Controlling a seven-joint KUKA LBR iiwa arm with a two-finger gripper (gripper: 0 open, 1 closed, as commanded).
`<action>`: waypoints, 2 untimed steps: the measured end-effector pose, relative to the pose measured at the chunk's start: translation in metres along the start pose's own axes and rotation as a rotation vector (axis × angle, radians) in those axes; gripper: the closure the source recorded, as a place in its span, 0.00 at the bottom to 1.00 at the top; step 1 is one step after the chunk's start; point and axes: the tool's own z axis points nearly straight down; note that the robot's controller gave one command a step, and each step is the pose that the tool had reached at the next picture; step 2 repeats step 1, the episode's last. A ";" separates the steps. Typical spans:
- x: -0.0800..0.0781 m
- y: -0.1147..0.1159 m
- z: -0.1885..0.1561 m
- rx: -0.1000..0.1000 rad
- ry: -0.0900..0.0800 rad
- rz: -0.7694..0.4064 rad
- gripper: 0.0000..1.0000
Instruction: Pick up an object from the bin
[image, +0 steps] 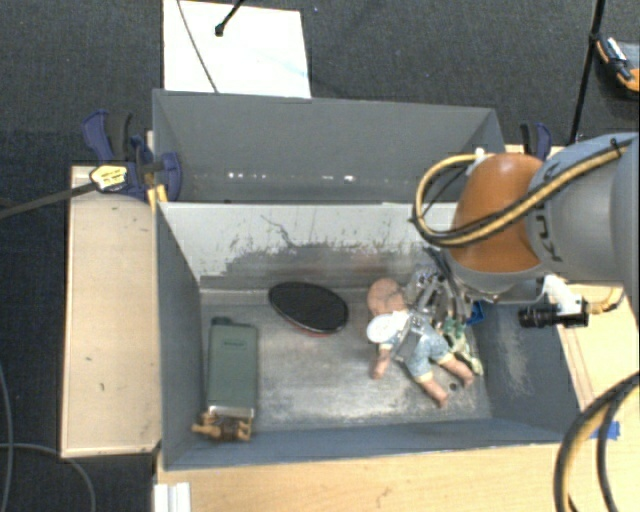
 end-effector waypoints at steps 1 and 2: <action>-0.010 0.013 0.018 0.002 0.001 -0.079 1.00; -0.010 0.013 0.018 0.002 0.001 -0.079 1.00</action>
Offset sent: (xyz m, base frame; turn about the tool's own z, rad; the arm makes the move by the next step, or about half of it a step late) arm 0.0000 0.0000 0.0000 0.0000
